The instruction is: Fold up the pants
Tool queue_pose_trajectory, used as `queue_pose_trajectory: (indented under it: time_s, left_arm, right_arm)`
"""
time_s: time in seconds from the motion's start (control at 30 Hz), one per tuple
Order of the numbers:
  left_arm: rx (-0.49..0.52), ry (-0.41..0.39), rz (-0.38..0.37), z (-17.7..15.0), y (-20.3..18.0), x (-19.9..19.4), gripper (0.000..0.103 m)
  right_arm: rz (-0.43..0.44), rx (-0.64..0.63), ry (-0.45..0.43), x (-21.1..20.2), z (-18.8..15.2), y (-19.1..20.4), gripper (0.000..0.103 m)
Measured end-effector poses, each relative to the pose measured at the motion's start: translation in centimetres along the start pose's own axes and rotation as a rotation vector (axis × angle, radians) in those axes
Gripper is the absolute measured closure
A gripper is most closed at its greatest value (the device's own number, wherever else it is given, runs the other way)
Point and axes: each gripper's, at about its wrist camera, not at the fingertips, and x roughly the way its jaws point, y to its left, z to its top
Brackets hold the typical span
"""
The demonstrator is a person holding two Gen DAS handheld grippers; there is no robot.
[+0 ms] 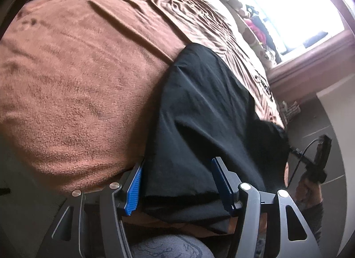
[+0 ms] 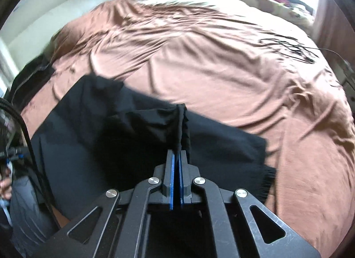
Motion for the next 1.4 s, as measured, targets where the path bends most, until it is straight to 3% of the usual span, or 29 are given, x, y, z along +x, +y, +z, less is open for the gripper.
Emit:
queue_pose_trajectory:
  time_s: [0.37,0.57,0.6,0.67,0.7,0.73,0.77,1.1,1.2,1.27,1.33,1.4]
  left_arm:
    - [0.051,-0.003,0.036,-0.1,-0.7,0.1,0.041]
    - [0.055,0.000,0.035,0.0,-0.6,0.2,0.039]
    - [0.056,0.001,0.036,0.0,-0.6,0.2,0.038]
    - [0.062,0.002,0.039,-0.1,-0.7,0.4,0.037]
    - [0.064,0.003,0.042,0.0,-0.7,0.4,0.037]
    - [0.065,0.004,0.044,0.0,-0.7,0.5,0.037]
    - [0.064,0.004,0.043,0.0,-0.6,0.6,0.037]
    - [0.045,0.006,0.032,0.0,-0.3,0.6,0.036]
    - [0.045,0.007,0.031,0.0,-0.3,0.6,0.036]
    - [0.048,0.009,0.035,0.0,-0.4,0.6,0.036]
    - [0.055,0.016,0.041,0.1,-0.4,0.6,0.036]
    - [0.064,0.016,0.046,0.2,-0.6,0.6,0.036]
  right_arm:
    - [-0.118,0.226,-0.050,-2.1,-2.2,-4.7,0.103]
    - [-0.095,0.270,0.032,-1.1,-2.8,-4.5,0.101]
    - [-0.088,0.278,0.039,-1.0,-2.7,-5.0,0.097]
    - [-0.078,0.304,0.033,-1.3,-3.2,-5.4,0.078]
    - [-0.068,0.319,0.029,-1.4,-3.2,-5.9,0.056]
    - [-0.053,0.343,0.019,-1.6,-3.6,-6.3,0.043]
    - [-0.041,0.360,0.007,-1.7,-3.8,-6.8,0.043]
    - [0.156,0.457,0.050,-0.4,-6.5,-9.8,0.044]
    - [0.175,0.452,0.081,0.6,-6.7,-9.9,0.053]
    - [0.150,0.441,0.106,1.0,-6.8,-9.8,0.066]
    - [0.125,0.433,0.116,1.2,-6.7,-10.0,0.094]
    - [0.135,0.433,0.102,0.7,-6.5,-10.1,0.098]
